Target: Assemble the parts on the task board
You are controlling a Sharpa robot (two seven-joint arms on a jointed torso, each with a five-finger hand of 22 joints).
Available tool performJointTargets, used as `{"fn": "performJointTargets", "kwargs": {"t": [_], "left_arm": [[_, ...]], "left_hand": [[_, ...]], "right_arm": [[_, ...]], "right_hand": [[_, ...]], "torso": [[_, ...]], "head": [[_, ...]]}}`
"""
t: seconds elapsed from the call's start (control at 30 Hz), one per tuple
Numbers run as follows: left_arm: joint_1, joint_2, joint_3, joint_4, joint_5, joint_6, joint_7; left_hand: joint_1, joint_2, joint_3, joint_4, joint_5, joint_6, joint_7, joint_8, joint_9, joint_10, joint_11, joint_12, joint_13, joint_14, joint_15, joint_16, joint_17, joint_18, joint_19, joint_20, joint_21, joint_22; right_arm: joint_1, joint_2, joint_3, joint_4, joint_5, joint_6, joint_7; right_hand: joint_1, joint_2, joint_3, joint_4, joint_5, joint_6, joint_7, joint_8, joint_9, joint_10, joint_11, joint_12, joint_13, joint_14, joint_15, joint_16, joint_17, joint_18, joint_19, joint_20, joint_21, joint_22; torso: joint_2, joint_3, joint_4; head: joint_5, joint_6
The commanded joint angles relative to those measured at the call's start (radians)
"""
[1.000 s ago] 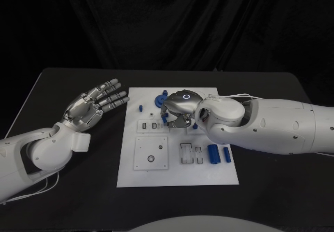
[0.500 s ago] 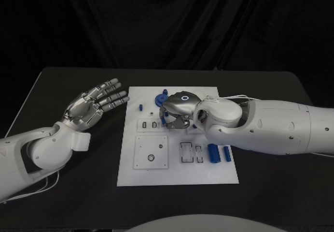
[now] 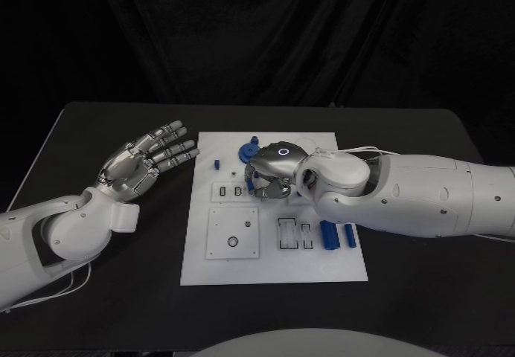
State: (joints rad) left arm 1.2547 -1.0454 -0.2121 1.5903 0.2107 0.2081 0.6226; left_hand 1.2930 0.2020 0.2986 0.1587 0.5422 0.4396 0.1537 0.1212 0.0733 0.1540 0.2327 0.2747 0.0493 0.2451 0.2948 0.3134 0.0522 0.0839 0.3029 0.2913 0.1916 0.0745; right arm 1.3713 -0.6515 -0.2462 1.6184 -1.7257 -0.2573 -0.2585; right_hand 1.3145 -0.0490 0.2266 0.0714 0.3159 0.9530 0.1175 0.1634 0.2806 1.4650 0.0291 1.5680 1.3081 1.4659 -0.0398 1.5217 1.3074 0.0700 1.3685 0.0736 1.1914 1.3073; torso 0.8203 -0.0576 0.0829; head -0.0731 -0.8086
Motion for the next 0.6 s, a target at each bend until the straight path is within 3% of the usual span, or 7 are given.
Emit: {"fn": "performJointTargets", "kwargs": {"t": [0.03,0.6], "left_arm": [[-0.002,0.001,0.001,0.0,0.001,0.018,0.006],[-0.005,0.003,0.001,-0.007,0.001,0.02,-0.003]], "left_hand": [[-0.011,0.0,0.007,0.001,0.007,0.005,0.0,0.005,0.001,0.005,-0.001,0.005,0.001,0.007,-0.001,0.005,0.001,-0.017,0.008,0.001,0.005,-0.001],[-0.012,0.0,0.008,0.001,0.007,0.003,0.0,0.005,0.001,0.006,0.0,0.006,0.001,0.006,-0.001,0.005,0.001,-0.017,0.007,0.001,0.005,-0.001]], "right_arm": [[-0.005,0.001,-0.001,-0.003,-0.01,0.03,-0.027],[-0.008,0.002,-0.001,-0.005,-0.01,0.039,-0.031]], "right_hand": [[-0.005,-0.008,-0.001,-0.005,-0.016,-0.014,0.001,-0.009,-0.002,0.104,0.008,0.002,0.261,0.074,0.011,-0.006,0.168,0.017,0.0,0.006,-0.008,0.147],[-0.045,-0.018,-0.036,0.01,-0.149,-0.116,0.012,-0.065,-0.026,0.091,0.008,-0.004,0.249,0.072,0.012,-0.008,0.163,0.02,-0.005,0.01,-0.025,0.144]], "torso": [[0.0,0.0,-0.0006],[0.0,0.0001,-0.0006]], "head": [[0.001,-0.001],[0.0,-0.006]]}}
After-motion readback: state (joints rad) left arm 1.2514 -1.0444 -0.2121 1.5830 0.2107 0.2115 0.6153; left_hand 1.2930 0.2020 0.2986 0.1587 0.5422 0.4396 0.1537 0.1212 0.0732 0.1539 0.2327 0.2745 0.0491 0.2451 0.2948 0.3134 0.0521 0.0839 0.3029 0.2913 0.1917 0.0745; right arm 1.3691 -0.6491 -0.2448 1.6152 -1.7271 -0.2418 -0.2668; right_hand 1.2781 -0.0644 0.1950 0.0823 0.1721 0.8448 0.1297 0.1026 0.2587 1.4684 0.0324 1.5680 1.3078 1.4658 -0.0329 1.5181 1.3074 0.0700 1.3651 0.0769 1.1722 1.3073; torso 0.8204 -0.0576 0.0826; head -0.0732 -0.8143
